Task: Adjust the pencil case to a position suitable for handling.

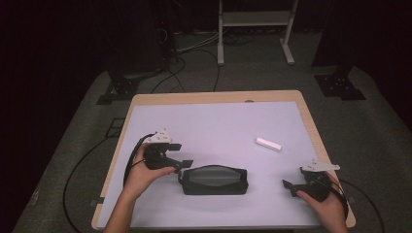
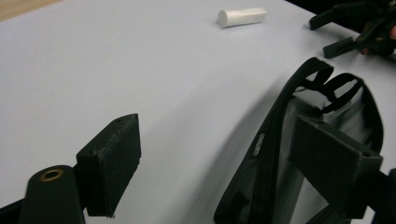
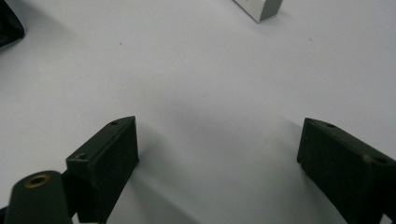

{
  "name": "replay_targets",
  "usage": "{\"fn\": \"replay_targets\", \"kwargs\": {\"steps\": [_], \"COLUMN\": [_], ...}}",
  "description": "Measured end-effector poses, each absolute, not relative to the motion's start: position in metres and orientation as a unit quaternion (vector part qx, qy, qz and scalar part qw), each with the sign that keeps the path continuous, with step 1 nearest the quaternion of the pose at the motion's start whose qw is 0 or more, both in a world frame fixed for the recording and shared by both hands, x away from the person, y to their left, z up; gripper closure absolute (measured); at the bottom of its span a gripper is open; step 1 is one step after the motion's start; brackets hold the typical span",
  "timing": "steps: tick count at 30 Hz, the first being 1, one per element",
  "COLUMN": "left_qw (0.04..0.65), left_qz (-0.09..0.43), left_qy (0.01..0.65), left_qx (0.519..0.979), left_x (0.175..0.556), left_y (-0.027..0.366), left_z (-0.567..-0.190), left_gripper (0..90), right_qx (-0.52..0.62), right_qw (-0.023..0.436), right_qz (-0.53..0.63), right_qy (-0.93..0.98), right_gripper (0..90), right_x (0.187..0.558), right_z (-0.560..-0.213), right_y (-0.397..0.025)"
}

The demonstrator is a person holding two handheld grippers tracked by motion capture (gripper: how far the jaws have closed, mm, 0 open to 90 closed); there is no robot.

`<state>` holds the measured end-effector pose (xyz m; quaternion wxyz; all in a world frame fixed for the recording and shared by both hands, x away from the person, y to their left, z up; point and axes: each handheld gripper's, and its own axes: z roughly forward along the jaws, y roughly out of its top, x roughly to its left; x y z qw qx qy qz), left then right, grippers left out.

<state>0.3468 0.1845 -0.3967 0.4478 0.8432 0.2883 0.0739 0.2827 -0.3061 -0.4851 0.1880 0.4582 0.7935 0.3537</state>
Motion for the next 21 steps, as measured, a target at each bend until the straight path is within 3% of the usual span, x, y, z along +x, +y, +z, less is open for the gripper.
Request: {"fn": "replay_targets", "kwargs": {"steps": [21], "left_qw": [0.427], "left_qz": [0.116], "left_qy": [0.352], "left_qx": [0.825], "left_x": [0.327], "left_y": [0.241], "left_z": [-0.401], "left_gripper": [9.9], "right_qx": [0.458], "right_qw": [0.189], "right_qz": [0.353], "right_qy": [0.794], "right_gripper": [11.4], "right_x": [0.283], "right_z": [-0.485], "right_y": [-0.306]}}
